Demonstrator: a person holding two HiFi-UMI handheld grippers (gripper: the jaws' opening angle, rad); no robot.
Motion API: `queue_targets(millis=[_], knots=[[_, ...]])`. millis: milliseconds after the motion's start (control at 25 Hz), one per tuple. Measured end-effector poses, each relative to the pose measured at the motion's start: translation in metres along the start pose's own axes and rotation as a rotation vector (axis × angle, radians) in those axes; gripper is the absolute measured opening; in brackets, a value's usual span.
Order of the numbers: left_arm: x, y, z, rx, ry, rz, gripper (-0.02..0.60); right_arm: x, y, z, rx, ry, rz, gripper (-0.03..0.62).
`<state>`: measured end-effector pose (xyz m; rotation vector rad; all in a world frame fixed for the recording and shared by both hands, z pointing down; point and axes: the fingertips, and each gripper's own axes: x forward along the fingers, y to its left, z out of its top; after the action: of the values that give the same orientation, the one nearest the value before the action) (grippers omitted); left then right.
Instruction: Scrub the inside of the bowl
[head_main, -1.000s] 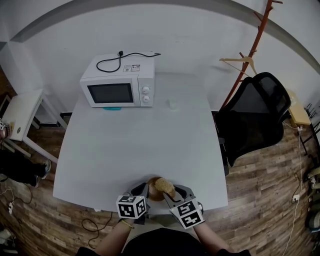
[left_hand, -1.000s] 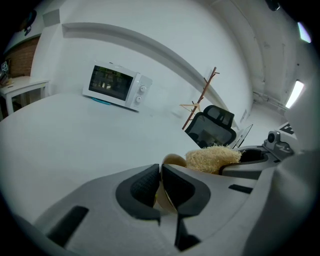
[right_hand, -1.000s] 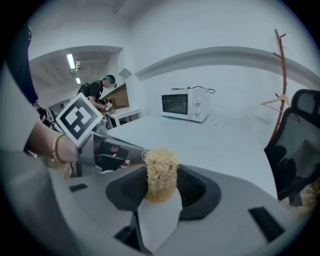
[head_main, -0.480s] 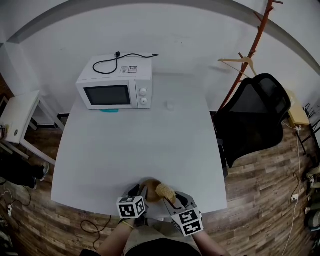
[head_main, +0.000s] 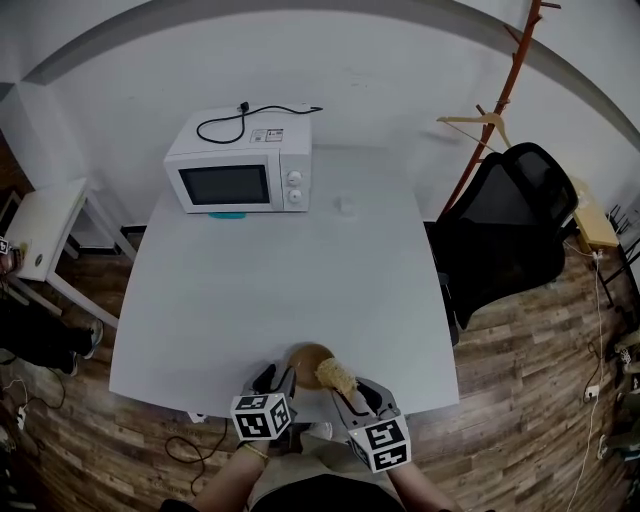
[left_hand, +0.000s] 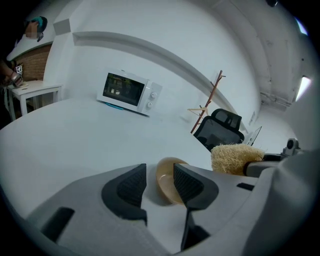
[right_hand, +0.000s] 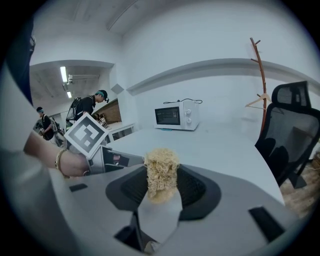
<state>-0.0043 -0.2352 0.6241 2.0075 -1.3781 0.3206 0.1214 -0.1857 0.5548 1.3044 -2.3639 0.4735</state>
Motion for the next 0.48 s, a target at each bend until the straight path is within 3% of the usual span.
queue_targets(millis=[240,480], knots=[[-0.045,-0.011,0.001,0.001,-0.052,-0.022,0.076,-0.022,0.021,0.0,0.058,-0.068,-0.019,0.167],[-0.084,-0.02,-0.01,-0.01,-0.078,-0.041,0.041,-0.047,0.041,-0.009,0.105,-0.098,-0.037,0.167]])
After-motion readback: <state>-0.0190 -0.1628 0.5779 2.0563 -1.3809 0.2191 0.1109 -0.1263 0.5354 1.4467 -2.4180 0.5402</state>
